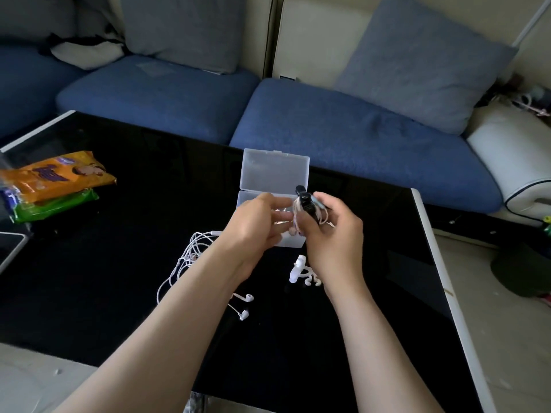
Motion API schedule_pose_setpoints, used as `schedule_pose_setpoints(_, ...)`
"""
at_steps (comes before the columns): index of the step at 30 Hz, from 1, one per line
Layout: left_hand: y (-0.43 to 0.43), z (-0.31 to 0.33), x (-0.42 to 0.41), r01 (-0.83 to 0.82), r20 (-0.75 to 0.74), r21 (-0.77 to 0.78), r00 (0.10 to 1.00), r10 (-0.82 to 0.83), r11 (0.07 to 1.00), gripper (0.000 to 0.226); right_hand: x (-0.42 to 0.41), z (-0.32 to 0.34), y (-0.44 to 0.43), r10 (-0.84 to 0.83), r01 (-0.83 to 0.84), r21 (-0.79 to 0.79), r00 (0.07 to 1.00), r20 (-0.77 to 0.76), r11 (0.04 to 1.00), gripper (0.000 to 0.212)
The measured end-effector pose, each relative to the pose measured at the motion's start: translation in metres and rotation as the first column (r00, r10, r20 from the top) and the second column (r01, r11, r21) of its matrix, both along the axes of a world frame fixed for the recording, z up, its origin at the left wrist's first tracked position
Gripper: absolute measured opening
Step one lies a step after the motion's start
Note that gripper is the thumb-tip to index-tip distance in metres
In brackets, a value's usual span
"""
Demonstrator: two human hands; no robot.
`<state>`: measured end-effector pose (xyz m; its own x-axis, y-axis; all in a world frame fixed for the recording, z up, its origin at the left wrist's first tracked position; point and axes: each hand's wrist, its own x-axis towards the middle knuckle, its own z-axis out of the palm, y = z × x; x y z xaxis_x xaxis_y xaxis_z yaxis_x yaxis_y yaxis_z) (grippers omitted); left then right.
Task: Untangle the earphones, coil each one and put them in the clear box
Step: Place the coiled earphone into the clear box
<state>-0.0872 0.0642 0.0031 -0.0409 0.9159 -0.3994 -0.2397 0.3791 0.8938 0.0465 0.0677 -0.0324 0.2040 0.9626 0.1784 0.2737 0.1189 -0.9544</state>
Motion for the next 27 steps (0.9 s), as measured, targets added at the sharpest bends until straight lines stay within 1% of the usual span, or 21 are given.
schedule_pose_setpoints(2, 0.001, -0.003, -0.009, -0.091, -0.178, 0.030, 0.979, 0.095, 0.995, 0.034, -0.003, -0.004, 0.004, -0.056, 0.056, -0.003, 0.997, -0.045, 0.998, 0.029)
schedule_pose_setpoints(3, 0.001, -0.005, -0.013, -0.119, -0.298, 0.062, 0.945, 0.132, 0.991, 0.036, -0.004, -0.005, 0.005, -0.075, 0.075, -0.008, 0.996, -0.057, 0.997, 0.033)
schedule_pose_setpoints(5, -0.002, -0.007, -0.023, -0.110, -0.508, 0.122, 0.847, 0.158, 0.986, 0.043, -0.006, -0.007, 0.008, -0.084, 0.082, -0.024, 0.991, -0.107, 0.996, 0.037)
schedule_pose_setpoints(8, -0.004, -0.007, -0.032, -0.024, -0.716, 0.203, 0.678, 0.165, 0.979, 0.048, -0.012, -0.008, 0.011, -0.103, 0.099, -0.043, 0.989, -0.102, 0.994, 0.037)
schedule_pose_setpoints(9, -0.004, -0.009, -0.034, 0.009, -0.774, 0.203, 0.614, 0.155, 0.979, 0.049, -0.014, -0.009, 0.012, -0.105, 0.102, -0.044, 0.991, -0.082, 0.994, 0.035)
schedule_pose_setpoints(11, -0.001, -0.016, -0.037, 0.052, -0.863, 0.108, 0.501, 0.068, 0.993, 0.051, -0.021, -0.011, 0.014, -0.089, 0.088, -0.039, 0.996, -0.016, 0.995, 0.035)
schedule_pose_setpoints(14, -0.001, -0.025, -0.038, 0.128, -0.899, -0.046, 0.427, -0.097, 0.991, 0.053, -0.026, -0.011, 0.022, -0.062, 0.067, -0.042, 0.991, 0.116, 0.997, 0.039)
schedule_pose_setpoints(17, -0.002, -0.031, -0.036, 0.225, -0.920, -0.138, 0.332, -0.209, 0.964, 0.049, -0.026, -0.008, 0.035, -0.112, 0.133, -0.070, 0.961, 0.252, 0.989, 0.039)
schedule_pose_setpoints(20, -0.003, -0.034, -0.036, 0.288, -0.922, -0.200, 0.267, -0.280, 0.937, 0.051, -0.026, -0.011, 0.042, -0.167, 0.207, -0.096, 0.932, 0.321, 0.974, 0.038)
schedule_pose_setpoints(22, -0.004, -0.035, -0.035, 0.318, -0.918, -0.227, 0.245, -0.311, 0.920, 0.042, -0.025, -0.014, 0.044, -0.189, 0.245, -0.106, 0.907, 0.377, 0.964, 0.037)
schedule_pose_setpoints(24, -0.003, -0.035, -0.034, 0.337, -0.906, -0.260, 0.241, -0.349, 0.905, 0.030, -0.027, -0.018, 0.047, -0.174, 0.262, -0.126, 0.862, 0.476, 0.957, 0.035)
schedule_pose_setpoints(27, -0.003, -0.035, -0.031, 0.349, -0.885, -0.286, 0.260, -0.385, 0.893, 0.032, -0.033, -0.026, 0.051, -0.133, 0.289, -0.142, 0.752, 0.645, 0.947, 0.037)
